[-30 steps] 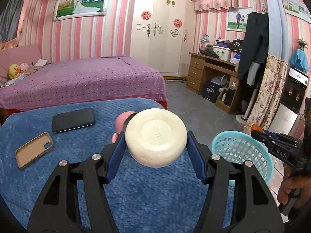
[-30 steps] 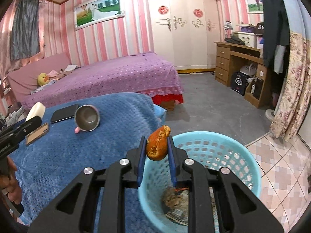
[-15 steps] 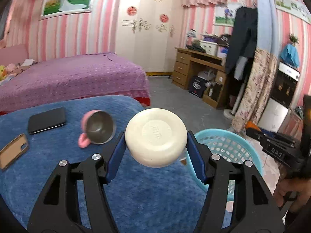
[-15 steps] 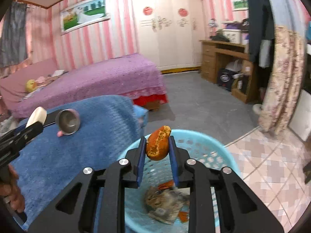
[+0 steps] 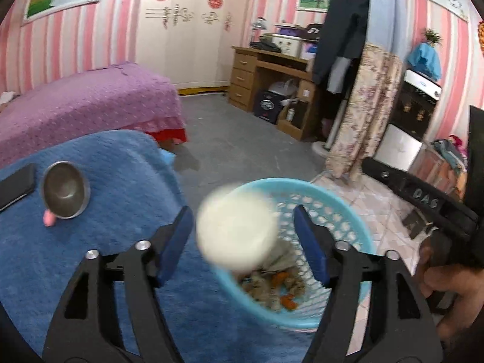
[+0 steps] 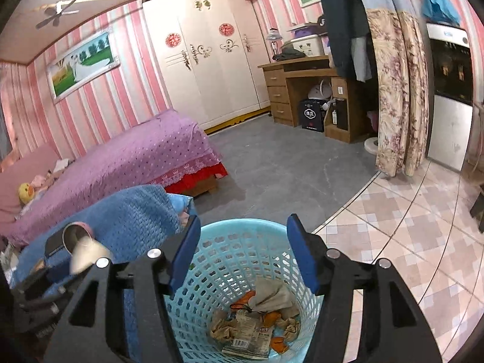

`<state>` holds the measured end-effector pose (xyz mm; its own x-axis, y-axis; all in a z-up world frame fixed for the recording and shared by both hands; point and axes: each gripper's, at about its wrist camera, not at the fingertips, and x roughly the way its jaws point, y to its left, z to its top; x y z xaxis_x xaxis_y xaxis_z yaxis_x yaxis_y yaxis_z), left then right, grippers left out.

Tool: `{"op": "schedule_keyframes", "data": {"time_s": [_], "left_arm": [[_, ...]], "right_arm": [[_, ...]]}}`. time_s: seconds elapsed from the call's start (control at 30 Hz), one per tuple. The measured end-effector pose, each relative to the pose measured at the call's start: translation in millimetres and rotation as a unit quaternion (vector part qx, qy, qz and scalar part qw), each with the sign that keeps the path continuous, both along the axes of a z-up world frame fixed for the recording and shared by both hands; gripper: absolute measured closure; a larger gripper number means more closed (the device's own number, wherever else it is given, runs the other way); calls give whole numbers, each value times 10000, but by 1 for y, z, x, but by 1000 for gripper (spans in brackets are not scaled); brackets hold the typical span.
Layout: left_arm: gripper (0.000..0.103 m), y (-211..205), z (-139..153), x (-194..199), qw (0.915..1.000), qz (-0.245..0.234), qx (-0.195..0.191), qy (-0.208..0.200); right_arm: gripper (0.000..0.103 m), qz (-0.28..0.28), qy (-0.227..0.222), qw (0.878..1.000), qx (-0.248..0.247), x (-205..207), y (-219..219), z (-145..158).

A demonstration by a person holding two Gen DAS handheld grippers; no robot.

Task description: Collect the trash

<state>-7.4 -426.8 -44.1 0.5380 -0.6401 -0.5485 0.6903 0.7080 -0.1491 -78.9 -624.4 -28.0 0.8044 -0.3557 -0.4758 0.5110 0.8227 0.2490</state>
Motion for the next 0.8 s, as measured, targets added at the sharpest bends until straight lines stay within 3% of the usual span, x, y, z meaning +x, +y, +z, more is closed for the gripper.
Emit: {"op": "schedule_keyframes", "data": {"time_s": [0.07,0.2,0.3,0.43,0.67,0.8], "left_arm": [[21,-5,5,-6,9998,-82,31,-179],[18,11,12,-5,9979,206,290,-537],[17,40,20,0,9955,559,339,-680],[6,88,31,3,9890,1049,487,-920],[6,201,35,-2,9667,2082,953,-1147],[5,267,33,-5,9520,2674,846,-1227]], "right_arm": [[44,49,15,10000,29,2,-2,-2],[44,195,73,9997,-92,8,7,-2],[44,396,97,9989,-228,15,23,0],[40,761,134,9965,-328,29,54,4],[33,1694,156,9834,-629,49,139,13],[29,2228,170,9718,-747,59,194,14]]}}
